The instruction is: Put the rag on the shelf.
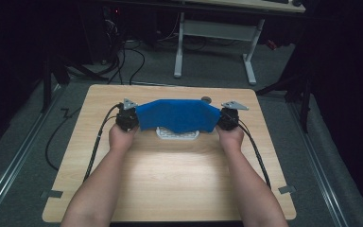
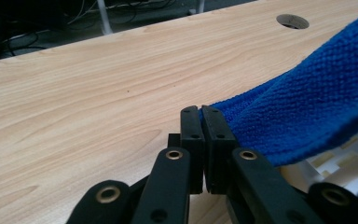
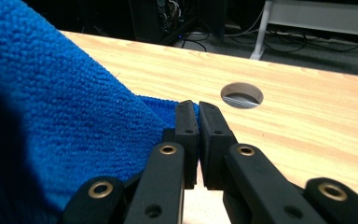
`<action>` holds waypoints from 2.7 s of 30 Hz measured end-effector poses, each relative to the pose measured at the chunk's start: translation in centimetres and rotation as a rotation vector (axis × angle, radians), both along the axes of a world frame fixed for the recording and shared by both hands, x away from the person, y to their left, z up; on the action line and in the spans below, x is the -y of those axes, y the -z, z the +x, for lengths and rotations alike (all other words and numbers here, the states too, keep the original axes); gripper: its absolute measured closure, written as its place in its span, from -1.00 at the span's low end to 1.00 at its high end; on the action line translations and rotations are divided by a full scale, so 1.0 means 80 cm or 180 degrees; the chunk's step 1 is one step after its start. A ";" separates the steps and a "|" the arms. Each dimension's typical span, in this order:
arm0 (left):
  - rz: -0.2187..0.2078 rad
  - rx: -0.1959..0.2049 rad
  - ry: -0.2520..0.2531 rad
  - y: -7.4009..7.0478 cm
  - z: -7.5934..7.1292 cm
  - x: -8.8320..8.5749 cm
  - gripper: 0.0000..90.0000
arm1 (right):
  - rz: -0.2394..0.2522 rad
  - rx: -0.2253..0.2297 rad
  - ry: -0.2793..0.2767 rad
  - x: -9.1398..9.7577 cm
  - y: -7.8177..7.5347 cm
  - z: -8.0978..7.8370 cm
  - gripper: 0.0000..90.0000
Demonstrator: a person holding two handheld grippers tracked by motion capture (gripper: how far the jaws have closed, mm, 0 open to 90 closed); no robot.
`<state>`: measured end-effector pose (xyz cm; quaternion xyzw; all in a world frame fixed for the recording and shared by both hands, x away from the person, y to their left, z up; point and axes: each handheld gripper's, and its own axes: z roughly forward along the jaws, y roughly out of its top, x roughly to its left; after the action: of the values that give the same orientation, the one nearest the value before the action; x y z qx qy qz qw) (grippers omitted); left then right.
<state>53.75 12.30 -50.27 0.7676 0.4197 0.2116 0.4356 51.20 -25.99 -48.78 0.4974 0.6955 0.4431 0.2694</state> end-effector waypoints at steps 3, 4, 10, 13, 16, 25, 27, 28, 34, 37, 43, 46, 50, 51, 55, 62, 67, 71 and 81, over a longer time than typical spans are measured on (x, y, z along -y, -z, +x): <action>-0.0015 -0.0010 0.0022 0.002 -0.002 0.002 0.95 | 0.0003 -0.0032 0.0020 0.003 0.003 -0.002 0.93; -0.0023 -0.0012 0.0024 0.002 -0.002 0.002 0.94 | -0.0013 -0.0030 0.0017 0.004 0.003 -0.002 0.91; -0.0120 -0.0028 -0.0084 -0.001 -0.005 -0.004 0.53 | 0.0026 -0.0030 0.0103 0.011 -0.005 -0.004 0.58; -0.0148 -0.0020 -0.0165 -0.007 -0.007 -0.010 0.28 | 0.0067 0.0003 0.0132 0.020 -0.013 -0.009 0.52; -0.0188 0.0032 -0.0225 -0.013 -0.012 -0.016 0.19 | 0.0079 0.0034 0.0146 0.026 -0.021 -0.014 0.48; -0.0168 0.0041 -0.0357 -0.017 -0.028 -0.030 0.14 | 0.0122 0.0099 0.0240 0.045 -0.037 -0.034 0.37; -0.0171 0.0037 -0.0361 -0.016 -0.031 -0.032 0.14 | 0.0113 0.0108 0.0232 0.047 -0.040 -0.037 0.33; -0.0167 0.0036 -0.0358 -0.015 -0.032 -0.033 0.14 | 0.0115 0.0109 0.0233 0.047 -0.041 -0.037 0.31; -0.0143 0.0049 -0.0350 -0.015 -0.036 -0.033 0.14 | 0.0174 0.0175 0.0268 0.050 -0.051 -0.038 0.23; -0.0159 0.0072 -0.0346 -0.017 -0.037 -0.032 0.15 | 0.0181 0.0201 0.0267 0.053 -0.055 -0.039 0.20; -0.0127 0.0069 -0.0311 -0.017 -0.039 -0.028 0.16 | 0.0306 0.0234 0.0237 0.058 -0.059 -0.040 0.10; -0.0133 0.0084 -0.0312 -0.017 -0.039 -0.027 0.16 | 0.0334 0.0249 0.0230 0.057 -0.062 -0.040 0.09; -0.0130 0.0085 -0.0312 -0.018 -0.039 -0.027 0.17 | 0.0310 0.0295 0.0210 0.054 -0.074 -0.038 0.08; -0.0132 0.0085 -0.0312 -0.018 -0.039 -0.027 0.17 | 0.0317 0.0314 0.0197 0.054 -0.078 -0.037 0.08; -0.0116 0.0079 -0.0307 -0.018 -0.039 -0.027 0.17 | 0.0355 0.0375 0.0161 0.052 -0.093 -0.036 0.07; -0.0132 0.0099 -0.0293 -0.019 -0.041 -0.024 0.17 | 0.0326 0.0262 0.0119 0.047 -0.089 -0.032 0.08; -0.0149 0.0092 -0.0281 -0.018 -0.041 -0.021 0.17 | 0.0154 0.0020 0.0150 0.038 -0.065 -0.024 0.25; -0.0110 0.0077 -0.0269 -0.016 -0.042 -0.022 0.17 | 0.0105 -0.0060 0.0196 0.039 -0.045 -0.027 0.39; -0.0119 0.0055 -0.0360 -0.002 -0.055 -0.037 0.19 | 0.0054 -0.0094 0.0222 0.055 -0.012 -0.054 0.56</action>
<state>49.39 15.28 -50.14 0.7326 0.4625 0.2347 0.4408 46.85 -30.39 -47.85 0.5301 0.6778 0.4319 0.2702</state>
